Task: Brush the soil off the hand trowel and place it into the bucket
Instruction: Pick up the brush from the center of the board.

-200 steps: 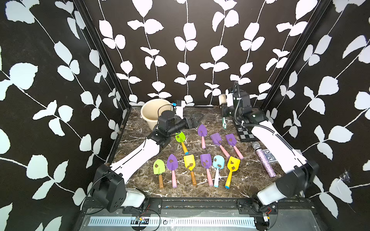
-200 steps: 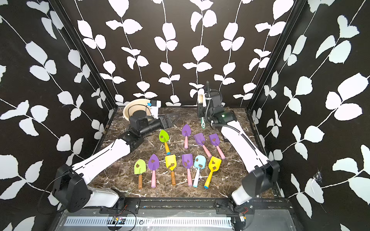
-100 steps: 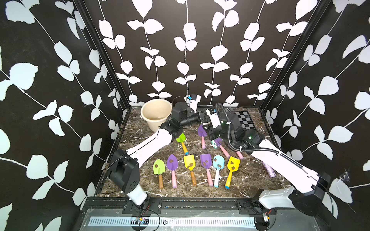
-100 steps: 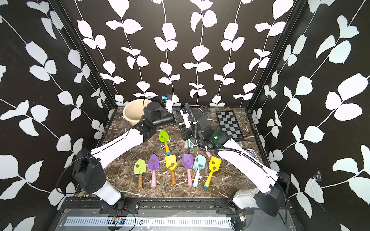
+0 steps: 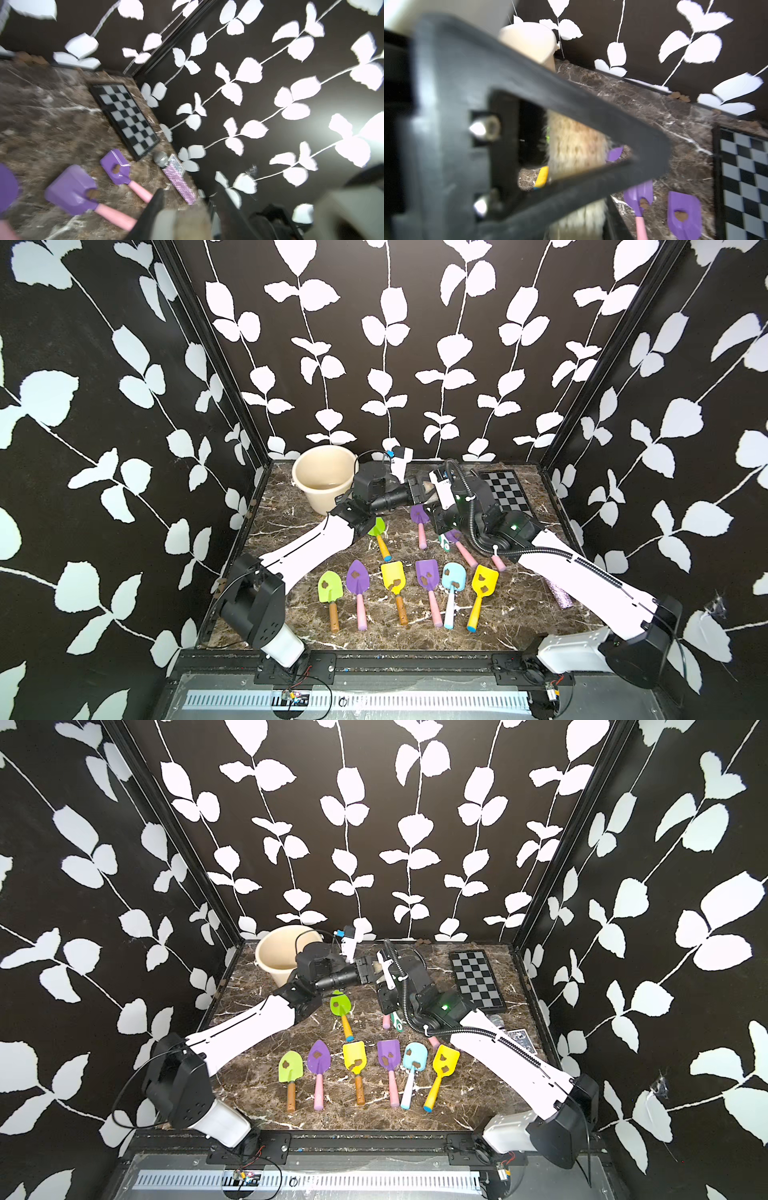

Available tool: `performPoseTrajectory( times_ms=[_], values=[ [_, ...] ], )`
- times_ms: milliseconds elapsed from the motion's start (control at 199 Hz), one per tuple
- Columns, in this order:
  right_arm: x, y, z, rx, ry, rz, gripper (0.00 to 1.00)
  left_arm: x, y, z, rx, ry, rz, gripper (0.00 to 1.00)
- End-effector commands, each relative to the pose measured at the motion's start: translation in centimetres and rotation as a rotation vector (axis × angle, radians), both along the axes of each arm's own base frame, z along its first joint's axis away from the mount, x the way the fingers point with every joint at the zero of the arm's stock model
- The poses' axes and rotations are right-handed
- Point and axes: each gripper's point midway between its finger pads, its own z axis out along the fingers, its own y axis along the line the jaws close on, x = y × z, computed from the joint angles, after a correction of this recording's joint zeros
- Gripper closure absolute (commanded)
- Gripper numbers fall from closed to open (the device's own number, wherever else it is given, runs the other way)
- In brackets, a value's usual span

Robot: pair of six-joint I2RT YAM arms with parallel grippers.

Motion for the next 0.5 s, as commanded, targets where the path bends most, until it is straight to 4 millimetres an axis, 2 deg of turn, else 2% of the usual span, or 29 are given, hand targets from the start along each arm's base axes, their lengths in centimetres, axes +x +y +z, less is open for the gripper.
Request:
performPoseTrajectory(
  times_ms=[0, 110, 156, 196, 256, 321, 416, 497],
  values=[
    [-0.3, 0.1, -0.1, 0.072, 0.018, 0.02, 0.76, -1.2, 1.3, 3.4, -0.071, -0.072, -0.023, 0.76],
    [-1.2, 1.5, 0.1, 0.13, 0.039, 0.095, 0.71, -1.8, 0.6, 3.9, -0.105, -0.065, -0.097, 0.9],
    [-1.5, 1.8, 0.2, 0.148, 0.05, 0.114, 0.65, -1.7, 0.5, 4.1, -0.123, -0.057, -0.112, 0.93],
    [-1.7, 2.2, 0.6, 0.175, 0.056, 0.139, 0.54, -1.6, 0.6, 4.4, -0.143, -0.052, -0.121, 0.96],
    [-1.9, 2.1, 1.3, 0.231, 0.065, 0.155, 0.29, -0.9, 1.2, 5.0, -0.179, -0.05, -0.117, 0.98],
    [-2.2, 1.7, 2.3, 0.327, 0.078, 0.181, 0.15, 0.0, 2.5, 5.8, -0.219, -0.049, -0.101, 1.0],
    [-2.5, 0.7, 4.1, 0.494, 0.074, 0.22, 0.03, 0.8, 4.2, 7.5, -0.271, -0.083, -0.099, 1.0],
    [-2.9, 0.3, 5.1, 0.623, 0.088, 0.263, 0.01, 0.7, 5.2, 9.5, -0.316, -0.128, -0.108, 1.0]
  ],
)
